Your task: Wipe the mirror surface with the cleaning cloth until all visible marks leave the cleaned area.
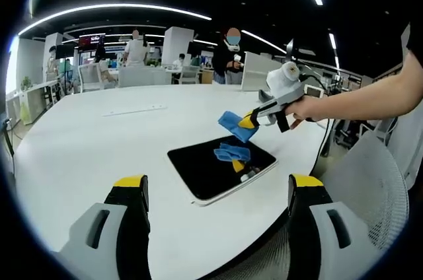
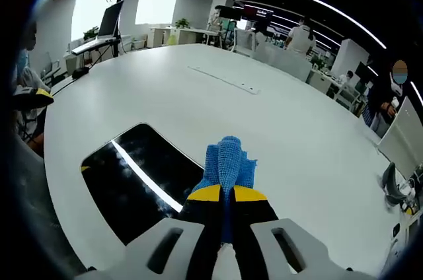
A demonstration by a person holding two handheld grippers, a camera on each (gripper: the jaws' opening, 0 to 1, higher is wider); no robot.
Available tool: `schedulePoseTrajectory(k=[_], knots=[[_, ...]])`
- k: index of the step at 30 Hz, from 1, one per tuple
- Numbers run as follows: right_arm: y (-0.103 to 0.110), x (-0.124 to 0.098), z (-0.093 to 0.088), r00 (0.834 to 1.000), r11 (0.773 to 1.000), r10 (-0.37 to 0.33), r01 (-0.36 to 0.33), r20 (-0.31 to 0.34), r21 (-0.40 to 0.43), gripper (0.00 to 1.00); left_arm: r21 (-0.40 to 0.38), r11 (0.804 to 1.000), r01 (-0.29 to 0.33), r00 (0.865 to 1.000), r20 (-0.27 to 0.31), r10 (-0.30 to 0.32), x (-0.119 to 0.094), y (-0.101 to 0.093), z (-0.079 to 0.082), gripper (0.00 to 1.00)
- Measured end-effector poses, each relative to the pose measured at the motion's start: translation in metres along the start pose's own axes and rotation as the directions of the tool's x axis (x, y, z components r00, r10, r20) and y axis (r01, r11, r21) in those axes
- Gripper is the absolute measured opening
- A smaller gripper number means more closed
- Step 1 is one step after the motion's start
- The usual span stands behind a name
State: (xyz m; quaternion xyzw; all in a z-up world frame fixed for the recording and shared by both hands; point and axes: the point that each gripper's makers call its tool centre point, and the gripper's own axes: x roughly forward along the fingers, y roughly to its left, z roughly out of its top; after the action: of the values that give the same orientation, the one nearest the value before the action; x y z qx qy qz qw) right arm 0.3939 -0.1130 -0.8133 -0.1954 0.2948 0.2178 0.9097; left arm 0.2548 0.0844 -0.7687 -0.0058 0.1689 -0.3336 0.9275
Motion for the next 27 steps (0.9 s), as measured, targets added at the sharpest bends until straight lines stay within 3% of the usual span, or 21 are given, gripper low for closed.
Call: schedulePoseTrajectory(k=[8,20,27], knots=[[-0.015,-0.02,-0.004,0.999,0.999,-0.033,0.033,0.01,0.013,0.0,0.003,1.0,0.0,1.0,-0.003,0.0,0.0,-0.001,-0.001,0.86],[-0.039,-0.041,-0.036,0.996,0.994,-0.087,0.088,-0.01,0.061,0.0,0.007,1.0,0.003,1.0,-0.01,-0.003,-0.001,-0.003,-0.002,0.86],[-0.048,-0.041,-0.051,0.995,0.992,-0.096,0.098,-0.03,0.085,0.0,0.005,1.0,-0.001,1.0,-0.009,0.001,-0.001,-0.002,-0.002,0.86]])
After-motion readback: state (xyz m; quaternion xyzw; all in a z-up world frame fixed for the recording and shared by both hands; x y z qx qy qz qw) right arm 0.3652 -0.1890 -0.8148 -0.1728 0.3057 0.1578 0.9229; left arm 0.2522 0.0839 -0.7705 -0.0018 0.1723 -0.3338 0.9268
